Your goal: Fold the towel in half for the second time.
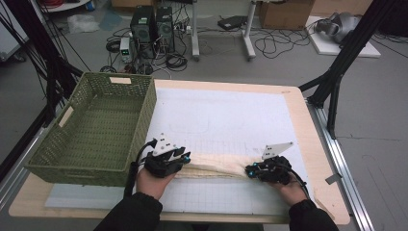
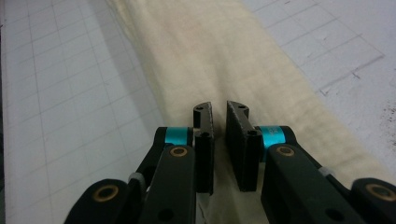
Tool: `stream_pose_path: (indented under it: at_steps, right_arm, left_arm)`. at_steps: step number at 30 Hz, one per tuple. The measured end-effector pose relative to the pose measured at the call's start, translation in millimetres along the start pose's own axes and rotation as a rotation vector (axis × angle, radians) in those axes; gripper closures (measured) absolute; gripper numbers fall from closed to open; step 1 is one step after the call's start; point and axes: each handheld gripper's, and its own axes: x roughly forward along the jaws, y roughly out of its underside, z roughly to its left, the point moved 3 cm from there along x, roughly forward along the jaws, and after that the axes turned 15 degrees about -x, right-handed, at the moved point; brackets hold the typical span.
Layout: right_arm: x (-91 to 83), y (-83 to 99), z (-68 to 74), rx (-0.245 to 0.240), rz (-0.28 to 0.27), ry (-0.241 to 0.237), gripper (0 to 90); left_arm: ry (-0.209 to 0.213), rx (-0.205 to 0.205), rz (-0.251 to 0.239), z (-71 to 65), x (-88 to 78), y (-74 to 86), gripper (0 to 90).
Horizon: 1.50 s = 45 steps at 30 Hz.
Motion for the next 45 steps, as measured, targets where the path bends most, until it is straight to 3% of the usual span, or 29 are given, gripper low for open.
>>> stream_pose_path:
  at_steps: [5,8,11,14,19,24,30,42,45]
  right_arm:
    - [-0.5,0.7,-0.6,0.004,-0.003,-0.009,80.6]
    - [-2.4,-0.4,-2.0,-0.004,-0.014,0.004,79.1]
    - [-3.1,-7.5,-2.5,-0.011,-0.037,0.019,77.8]
    - [0.0,-19.3,-1.1,-0.022,-0.06,0.018,77.4]
    - [15.7,-37.7,4.2,-0.06,-0.063,-0.008,76.2]
    - [27.1,-33.5,10.1,-0.097,0.023,-0.032,75.5]
    - [14.6,-19.2,7.6,-0.082,0.02,-0.011,73.0]
    - [-16.9,17.1,1.0,-0.042,0.002,0.051,70.4]
    - [-18.5,15.1,1.3,-0.047,-0.006,0.056,67.8]
  left_arm:
    - [0.003,-0.021,0.084,0.5,18.0,10.7,76.9]
    - [-0.011,-0.009,0.118,4.2,20.2,20.8,78.6]
    - [-0.022,-0.022,0.152,9.7,24.1,30.3,79.1]
    - [-0.027,-0.01,0.175,10.0,27.9,35.5,79.9]
    - [-0.04,0.017,0.187,8.0,30.8,37.3,79.8]
    - [-0.052,0.044,0.192,9.5,28.5,38.1,79.7]
    - [-0.078,0.054,0.189,12.8,22.0,40.2,79.1]
    - [-0.087,0.078,0.175,15.8,15.2,44.1,77.1]
    - [-0.082,0.087,0.151,14.3,12.3,41.8,73.7]
